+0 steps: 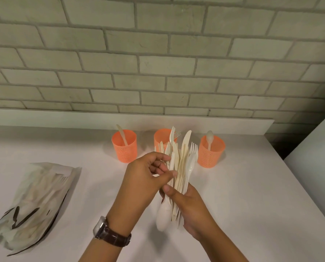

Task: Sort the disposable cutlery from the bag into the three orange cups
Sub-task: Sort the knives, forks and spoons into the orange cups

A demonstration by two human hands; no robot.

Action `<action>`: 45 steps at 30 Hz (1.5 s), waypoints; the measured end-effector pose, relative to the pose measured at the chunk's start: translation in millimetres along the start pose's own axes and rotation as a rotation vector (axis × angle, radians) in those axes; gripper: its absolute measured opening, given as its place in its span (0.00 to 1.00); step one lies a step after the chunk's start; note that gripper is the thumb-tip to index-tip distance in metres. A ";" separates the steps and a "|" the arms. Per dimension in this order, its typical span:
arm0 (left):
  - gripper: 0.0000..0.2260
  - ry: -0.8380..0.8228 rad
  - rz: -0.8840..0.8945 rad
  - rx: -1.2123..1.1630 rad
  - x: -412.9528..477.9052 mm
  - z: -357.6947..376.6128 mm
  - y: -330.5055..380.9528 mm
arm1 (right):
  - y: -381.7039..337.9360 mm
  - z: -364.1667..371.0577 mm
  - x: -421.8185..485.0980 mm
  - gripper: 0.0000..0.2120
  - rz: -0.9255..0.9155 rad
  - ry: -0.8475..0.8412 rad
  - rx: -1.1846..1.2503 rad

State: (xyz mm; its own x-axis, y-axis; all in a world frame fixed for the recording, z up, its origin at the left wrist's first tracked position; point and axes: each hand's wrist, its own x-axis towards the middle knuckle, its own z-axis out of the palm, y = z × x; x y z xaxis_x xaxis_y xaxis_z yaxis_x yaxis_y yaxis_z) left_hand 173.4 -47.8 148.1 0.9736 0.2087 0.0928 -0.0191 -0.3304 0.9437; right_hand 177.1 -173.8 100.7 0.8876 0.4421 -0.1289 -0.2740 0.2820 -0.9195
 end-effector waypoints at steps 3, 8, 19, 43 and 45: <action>0.13 -0.002 0.001 0.033 1.2 4.2 -2.2 | -2.0 -1.5 1.5 0.22 -0.040 0.021 -0.057; 0.15 -0.057 -0.035 -0.082 8.3 1.0 -4.3 | 0.8 -7.4 2.7 0.11 0.043 0.056 -0.022; 0.10 0.060 -0.130 -0.190 23.2 -28.7 -27.5 | -3.8 -56.9 -1.3 0.11 0.046 0.336 -0.049; 0.18 -0.067 -0.192 -0.530 108.4 141.9 -29.3 | 0.3 -162.1 -38.5 0.09 0.074 0.627 -0.266; 0.10 -0.053 -0.137 -0.409 132.8 158.8 -27.6 | -2.3 -170.3 -35.5 0.09 0.069 0.628 -0.285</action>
State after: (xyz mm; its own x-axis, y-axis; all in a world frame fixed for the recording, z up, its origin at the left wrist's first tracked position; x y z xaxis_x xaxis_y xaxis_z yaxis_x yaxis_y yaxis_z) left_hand 339.4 -157.2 83.9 0.9835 0.1744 -0.0487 0.0331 0.0913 0.9953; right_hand 209.3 -335.2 44.1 0.9414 -0.1498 -0.3022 -0.3059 -0.0020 -0.9521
